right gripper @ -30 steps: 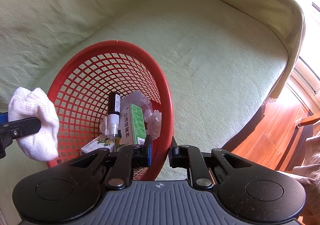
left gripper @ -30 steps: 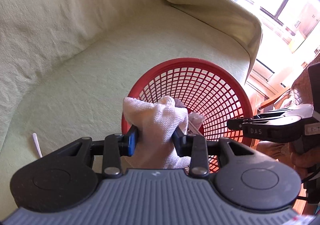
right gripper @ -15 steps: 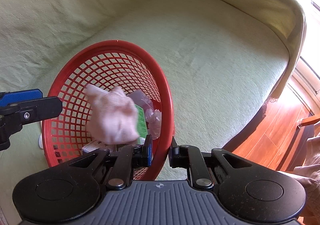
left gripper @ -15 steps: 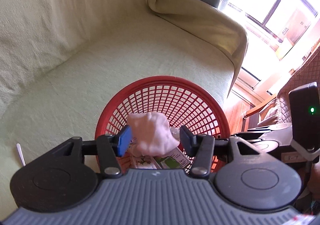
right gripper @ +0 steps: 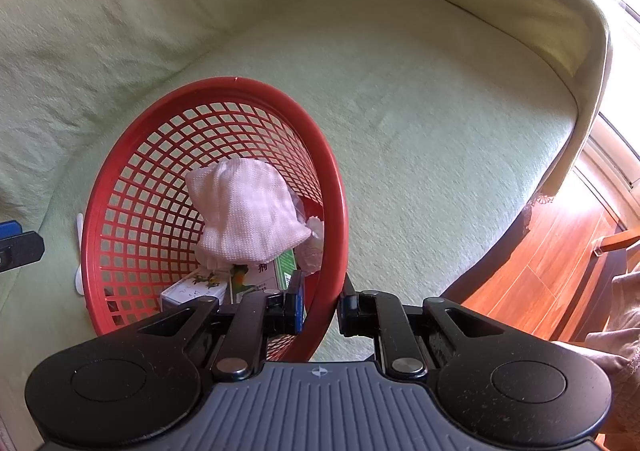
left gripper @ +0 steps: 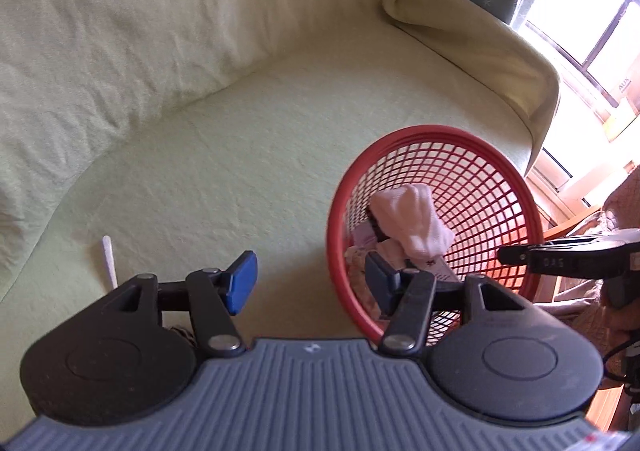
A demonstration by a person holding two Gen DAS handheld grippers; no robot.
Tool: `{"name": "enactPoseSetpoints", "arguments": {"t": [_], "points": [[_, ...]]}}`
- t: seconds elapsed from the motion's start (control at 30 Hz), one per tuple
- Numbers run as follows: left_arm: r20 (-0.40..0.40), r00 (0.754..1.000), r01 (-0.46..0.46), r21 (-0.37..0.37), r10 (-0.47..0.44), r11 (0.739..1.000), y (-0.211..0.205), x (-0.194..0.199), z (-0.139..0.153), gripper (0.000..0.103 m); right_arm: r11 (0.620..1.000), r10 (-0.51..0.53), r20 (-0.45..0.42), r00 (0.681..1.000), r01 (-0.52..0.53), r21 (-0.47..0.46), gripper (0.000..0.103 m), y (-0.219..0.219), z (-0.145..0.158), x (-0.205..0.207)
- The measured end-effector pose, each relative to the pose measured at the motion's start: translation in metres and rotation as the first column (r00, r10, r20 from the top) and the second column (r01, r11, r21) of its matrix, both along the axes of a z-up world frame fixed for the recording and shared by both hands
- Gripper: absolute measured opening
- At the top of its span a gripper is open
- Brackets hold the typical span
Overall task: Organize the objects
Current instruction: 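Move the left tool back to the dark scrunchie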
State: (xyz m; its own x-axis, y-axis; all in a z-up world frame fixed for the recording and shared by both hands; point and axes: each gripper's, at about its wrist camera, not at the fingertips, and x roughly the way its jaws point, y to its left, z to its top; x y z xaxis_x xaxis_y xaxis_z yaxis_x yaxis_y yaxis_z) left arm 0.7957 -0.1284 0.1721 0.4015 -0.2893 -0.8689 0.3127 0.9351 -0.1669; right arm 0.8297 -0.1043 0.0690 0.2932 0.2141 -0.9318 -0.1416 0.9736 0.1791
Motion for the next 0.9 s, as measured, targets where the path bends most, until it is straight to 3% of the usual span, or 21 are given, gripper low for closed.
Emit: {"name": "enactPoseSetpoints", "arguments": {"t": [0.33,0.9], "points": [[-0.012,0.991,-0.136,0.044,0.137,0.990,0.065,-0.023,-0.018,0.055,1.000,-0.004,-0.006,1.000,0.004,-0.016,0.012,0.000,-0.002,-0.001],[-0.060,0.967,-0.243,0.091,0.249,0.966,0.127,-0.053,-0.071,0.055,0.999,-0.007,-0.013,1.000,0.006,-0.051,0.013,0.003,-0.004,-0.001]]}}
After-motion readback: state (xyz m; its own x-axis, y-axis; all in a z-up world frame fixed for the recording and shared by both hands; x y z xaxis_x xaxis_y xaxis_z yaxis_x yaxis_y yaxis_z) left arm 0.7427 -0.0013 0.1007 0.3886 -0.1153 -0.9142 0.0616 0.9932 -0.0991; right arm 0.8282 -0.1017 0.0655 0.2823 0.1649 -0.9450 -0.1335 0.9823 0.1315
